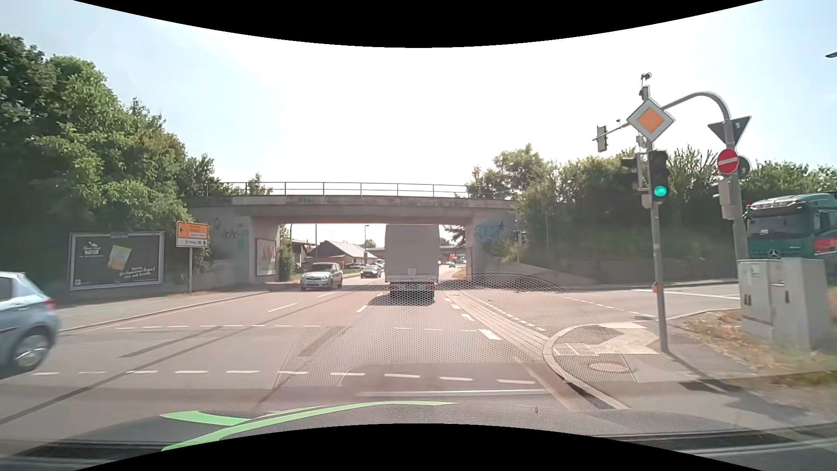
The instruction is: Follow the waypoints while adhering to traffic rules and regulations
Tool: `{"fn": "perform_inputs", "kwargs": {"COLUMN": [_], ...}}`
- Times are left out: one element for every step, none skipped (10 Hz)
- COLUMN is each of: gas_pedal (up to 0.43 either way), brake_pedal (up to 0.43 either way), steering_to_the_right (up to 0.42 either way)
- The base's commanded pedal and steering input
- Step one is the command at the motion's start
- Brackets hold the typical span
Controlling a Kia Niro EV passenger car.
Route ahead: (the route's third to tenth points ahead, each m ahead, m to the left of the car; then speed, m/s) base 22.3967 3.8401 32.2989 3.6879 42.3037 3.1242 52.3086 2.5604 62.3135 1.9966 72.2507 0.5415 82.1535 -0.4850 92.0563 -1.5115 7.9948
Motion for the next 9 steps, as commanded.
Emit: {"fn": "perform_inputs", "kwargs": {"gas_pedal": [0.197, 0.209, 0.22, 0.22, 0.22, 0.228, 0.228, 0.228, 0.228], "brake_pedal": [0.0, 0.0, 0.0, 0.0, 0.0, 0.0, 0.0, 0.0, 0.0], "steering_to_the_right": [-0.003, -0.003, -0.002, -0.002, -0.002, -0.003, -0.003, -0.003, -0.002]}}
